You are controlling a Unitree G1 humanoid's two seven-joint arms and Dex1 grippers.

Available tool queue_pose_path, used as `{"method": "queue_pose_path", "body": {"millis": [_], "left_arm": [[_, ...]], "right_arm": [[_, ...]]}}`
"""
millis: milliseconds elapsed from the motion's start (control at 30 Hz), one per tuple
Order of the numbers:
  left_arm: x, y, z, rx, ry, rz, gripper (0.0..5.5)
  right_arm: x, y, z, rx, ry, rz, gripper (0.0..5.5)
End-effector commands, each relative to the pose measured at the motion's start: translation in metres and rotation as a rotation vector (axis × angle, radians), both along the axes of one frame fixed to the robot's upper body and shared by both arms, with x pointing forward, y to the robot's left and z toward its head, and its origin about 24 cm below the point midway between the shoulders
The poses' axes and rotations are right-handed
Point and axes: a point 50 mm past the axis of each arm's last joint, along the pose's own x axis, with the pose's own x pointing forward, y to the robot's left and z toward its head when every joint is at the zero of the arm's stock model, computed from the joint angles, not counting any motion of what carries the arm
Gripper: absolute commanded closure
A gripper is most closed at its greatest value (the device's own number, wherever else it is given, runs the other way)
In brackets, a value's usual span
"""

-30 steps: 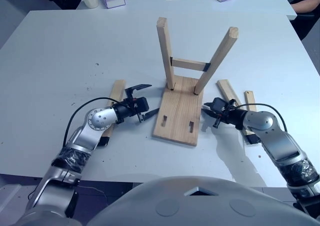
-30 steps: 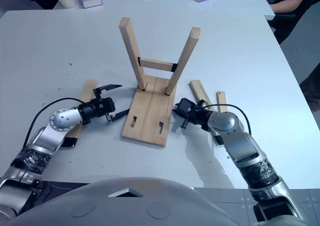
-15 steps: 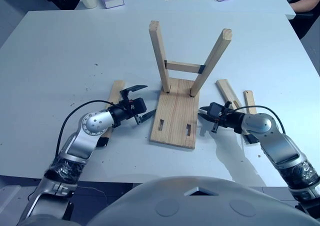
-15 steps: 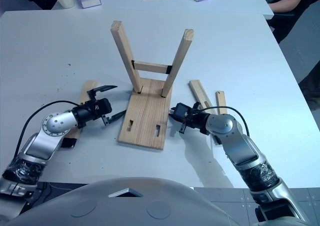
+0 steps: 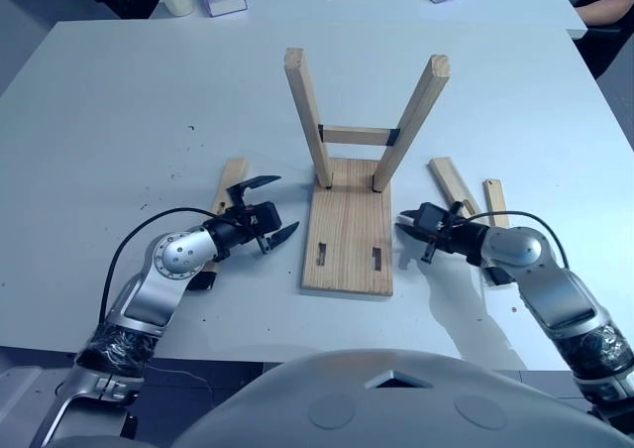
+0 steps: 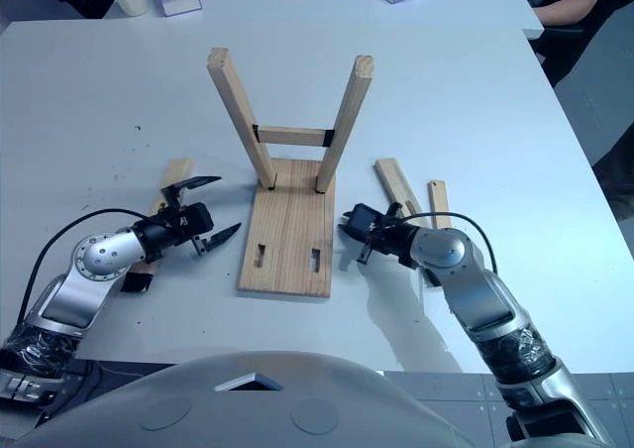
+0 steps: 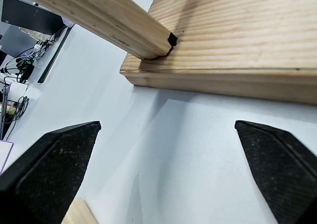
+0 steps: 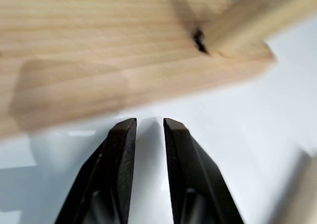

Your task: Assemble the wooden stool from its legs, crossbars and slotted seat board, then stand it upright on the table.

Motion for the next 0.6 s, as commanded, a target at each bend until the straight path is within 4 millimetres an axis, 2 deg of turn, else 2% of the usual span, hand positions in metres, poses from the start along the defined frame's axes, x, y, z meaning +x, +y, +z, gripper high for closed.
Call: {"method": "queue_pose_path", "body": {"millis": [33,67,167,200,267,333,433,500,600], "left_arm": [[-0.013,0.008,0.006,0.0,0.031,0.006,0.48],[-0.015,0.011,0.008,-0.006,0.027,0.024,0.48],[-0.011,0.021,0.03,-0.111,-0.024,0.169,0.48],[-0.01,0.023,0.038,-0.158,-0.045,0.22,0.48],[-0.01,0.025,0.048,-0.236,-0.077,0.306,0.48],[-0.012,0.022,0.051,-0.276,-0.087,0.353,0.48],[-0.02,0.012,0.046,-0.309,-0.075,0.397,0.48],[-0.024,0.007,0.043,-0.322,-0.07,0.426,0.48],[-0.028,0.003,0.04,-0.337,-0.071,0.479,0.48]], "right_arm": [[0.003,-0.021,0.017,-0.016,-0.021,-0.088,3.82],[0.004,-0.022,0.026,0.023,-0.031,-0.109,3.78],[0.01,-0.03,0.066,0.301,-0.063,-0.254,3.78],[0.012,-0.037,0.076,0.368,-0.075,-0.305,3.78],[0.017,-0.057,0.084,0.386,-0.106,-0.431,3.78],[0.018,-0.075,0.079,0.304,-0.11,-0.531,3.78],[0.011,-0.097,0.051,0.098,-0.061,-0.624,3.78],[0.002,-0.099,0.035,0.046,-0.007,-0.638,3.78],[-0.008,-0.094,0.025,0.059,0.048,-0.648,3.78]]}}
